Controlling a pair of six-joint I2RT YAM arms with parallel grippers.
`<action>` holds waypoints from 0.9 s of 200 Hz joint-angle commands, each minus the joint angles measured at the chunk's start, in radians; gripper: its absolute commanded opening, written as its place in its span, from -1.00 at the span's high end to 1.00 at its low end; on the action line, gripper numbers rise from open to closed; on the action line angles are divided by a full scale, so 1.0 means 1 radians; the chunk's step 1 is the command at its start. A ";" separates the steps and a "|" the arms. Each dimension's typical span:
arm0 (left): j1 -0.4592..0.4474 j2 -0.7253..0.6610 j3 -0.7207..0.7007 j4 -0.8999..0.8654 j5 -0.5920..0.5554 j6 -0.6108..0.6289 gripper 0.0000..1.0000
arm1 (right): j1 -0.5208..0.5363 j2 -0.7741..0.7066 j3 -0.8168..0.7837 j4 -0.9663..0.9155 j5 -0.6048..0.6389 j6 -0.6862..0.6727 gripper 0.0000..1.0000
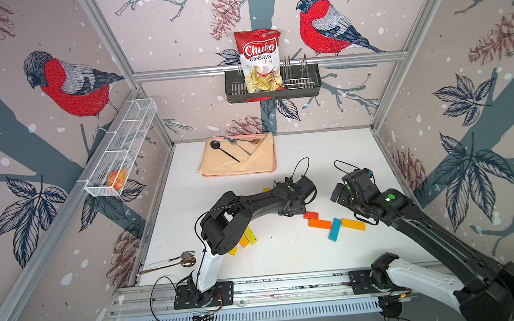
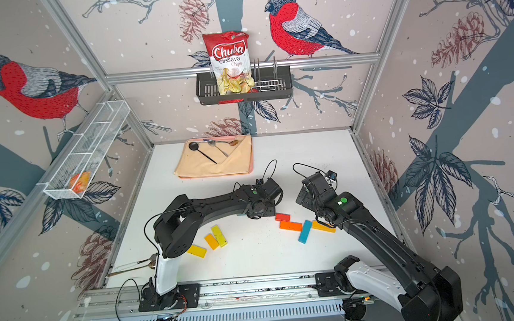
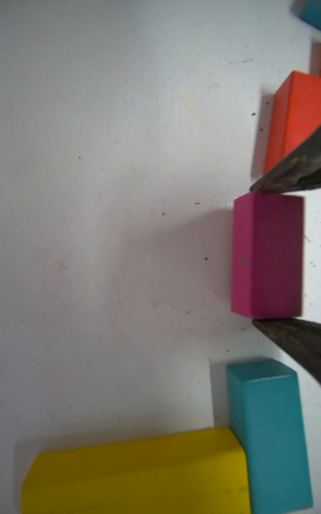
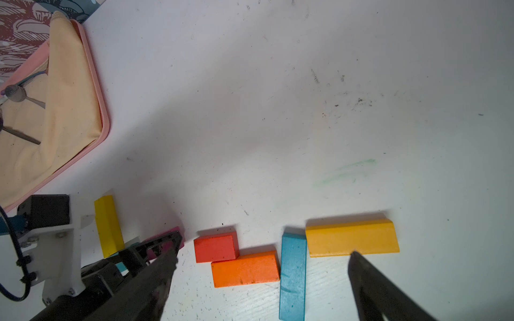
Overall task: Assemble the letter h with building blocks
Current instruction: Assemble the building block at the center of the board.
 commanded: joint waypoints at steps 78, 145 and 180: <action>0.104 -0.525 -0.168 -0.049 -0.189 0.041 -0.45 | 0.157 0.269 0.073 0.154 -0.122 -0.024 -0.87; 0.438 -1.070 -0.545 0.012 -0.065 0.188 -0.55 | 0.280 0.646 0.194 0.322 -0.157 0.014 -0.68; 0.501 -1.126 -0.664 0.029 0.023 0.172 -0.49 | 0.275 0.716 0.217 0.345 -0.185 -0.019 -0.62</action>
